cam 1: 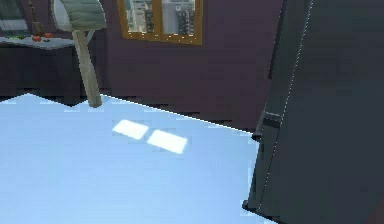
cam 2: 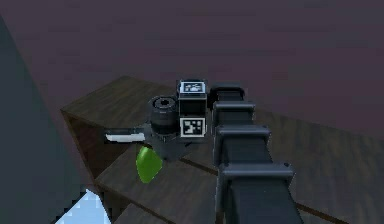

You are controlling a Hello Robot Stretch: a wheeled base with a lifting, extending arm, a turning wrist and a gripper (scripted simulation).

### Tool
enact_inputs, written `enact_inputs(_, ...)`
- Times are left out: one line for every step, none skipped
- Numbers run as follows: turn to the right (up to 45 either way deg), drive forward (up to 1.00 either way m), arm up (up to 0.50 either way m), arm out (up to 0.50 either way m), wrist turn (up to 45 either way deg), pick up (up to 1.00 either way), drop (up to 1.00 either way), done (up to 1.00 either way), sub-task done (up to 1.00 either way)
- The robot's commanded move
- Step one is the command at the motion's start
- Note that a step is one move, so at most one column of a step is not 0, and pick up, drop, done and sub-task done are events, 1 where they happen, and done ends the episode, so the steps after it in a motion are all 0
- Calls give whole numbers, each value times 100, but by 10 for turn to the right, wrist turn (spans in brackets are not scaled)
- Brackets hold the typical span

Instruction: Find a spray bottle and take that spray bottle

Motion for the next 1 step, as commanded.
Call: enact_inputs(0, 0, 0, 0, 0, 0, 0, 100, 0)
